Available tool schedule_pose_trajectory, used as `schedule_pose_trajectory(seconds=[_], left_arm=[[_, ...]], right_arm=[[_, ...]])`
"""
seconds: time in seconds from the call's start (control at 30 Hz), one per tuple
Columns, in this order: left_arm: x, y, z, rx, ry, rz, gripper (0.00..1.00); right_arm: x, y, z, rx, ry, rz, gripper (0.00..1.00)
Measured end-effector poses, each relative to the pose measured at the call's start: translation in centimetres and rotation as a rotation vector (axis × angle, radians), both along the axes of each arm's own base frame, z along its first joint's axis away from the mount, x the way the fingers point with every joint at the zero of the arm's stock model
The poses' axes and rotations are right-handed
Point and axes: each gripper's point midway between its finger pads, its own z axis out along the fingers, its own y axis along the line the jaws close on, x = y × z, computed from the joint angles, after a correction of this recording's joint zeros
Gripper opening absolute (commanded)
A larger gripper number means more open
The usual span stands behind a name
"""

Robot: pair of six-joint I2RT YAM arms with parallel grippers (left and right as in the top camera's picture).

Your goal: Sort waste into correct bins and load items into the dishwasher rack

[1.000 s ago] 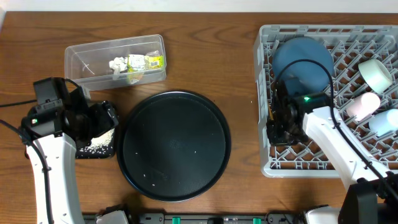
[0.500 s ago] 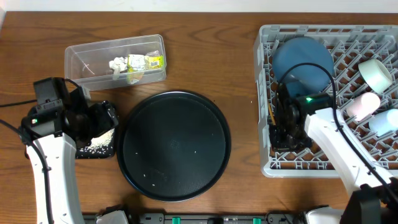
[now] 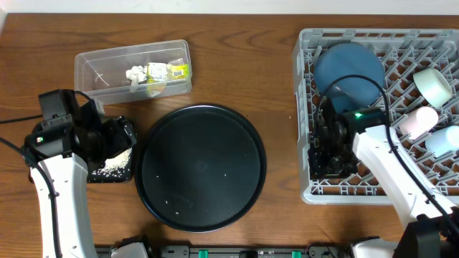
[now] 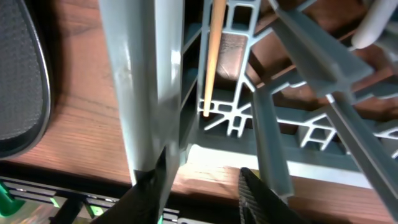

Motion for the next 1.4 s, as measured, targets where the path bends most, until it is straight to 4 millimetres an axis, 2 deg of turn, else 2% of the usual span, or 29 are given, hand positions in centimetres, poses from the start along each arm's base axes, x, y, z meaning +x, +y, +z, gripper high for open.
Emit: schedule_pose_trajectory(seconds=[0.2,0.3,0.33,0.37,0.4,0.47,0.53,0.63,0.7,0.73,0.8,0.87,0.9,1.03,1.1,1.17,1.27,1.4], left_arm=[[0.0,0.0,0.0,0.000,0.000,0.000,0.84],[0.0,0.0,0.0,0.000,0.000,0.000,0.84],[0.0,0.0,0.0,0.000,0.000,-0.001,0.84],[0.0,0.0,0.0,0.000,0.000,-0.001,0.85],[0.0,-0.1,0.0,-0.001,0.000,-0.002,0.98],[0.2,-0.3,0.1,-0.004,-0.006,-0.013,0.98],[0.5,-1.1,0.1,-0.002,-0.015,-0.043,0.98],[0.9,-3.3,0.1,0.024,-0.024,-0.137,0.98],[1.0,-5.1,-0.1,0.057,-0.018,-0.213,0.98],[1.0,-5.7,-0.2,0.072,-0.015,-0.241,0.98],[0.8,-7.1,-0.6,0.098,0.003,-0.303,0.98],[0.2,-7.7,-1.2,0.115,0.046,-0.335,0.98],[-0.3,-7.7,-1.6,0.119,0.076,-0.341,0.98],[-4.4,-6.8,-2.7,0.138,0.268,-0.348,0.98],[-6.1,-6.3,-2.8,0.148,0.342,-0.347,0.98],[-7.0,-6.0,-2.7,0.163,0.376,-0.336,0.98],[-6.6,-5.6,-2.0,0.196,0.298,-0.303,0.98],[-6.6,-5.6,0.6,0.234,0.041,-0.270,0.98]], right_arm=[[0.1,0.0,0.2,-0.003,-0.001,0.000,0.40],[0.9,0.0,1.0,-0.001,-0.031,0.001,0.43],[1.5,0.2,1.5,0.007,-0.059,0.000,0.45],[2.5,0.4,2.1,0.015,-0.102,0.000,0.52],[3.6,0.6,2.9,0.023,-0.155,-0.004,0.62],[6.0,0.6,4.8,0.029,-0.281,-0.031,0.82],[9.1,-0.1,7.5,0.040,-0.447,-0.078,0.94],[12.5,-2.1,10.9,0.055,-0.640,-0.173,0.99],[13.8,-4.0,12.3,0.049,-0.714,-0.236,0.99],[14.0,-4.6,12.4,0.045,-0.721,-0.250,0.99],[13.9,-6.1,12.3,0.024,-0.716,-0.281,0.99],[13.3,-7.5,11.8,0.002,-0.687,-0.298,0.99],[12.7,-8.2,11.5,-0.012,-0.659,-0.307,0.99],[9.5,-10.0,10.0,-0.046,-0.522,-0.335,0.99],[8.2,-10.3,9.6,-0.054,-0.473,-0.339,0.99],[7.4,-10.3,9.6,-0.055,-0.453,-0.341,0.99],[6.7,-10.2,10.5,-0.054,-0.497,-0.338,0.99],[5.3,-10.1,12.2,-0.054,-0.689,-0.338,0.99]])
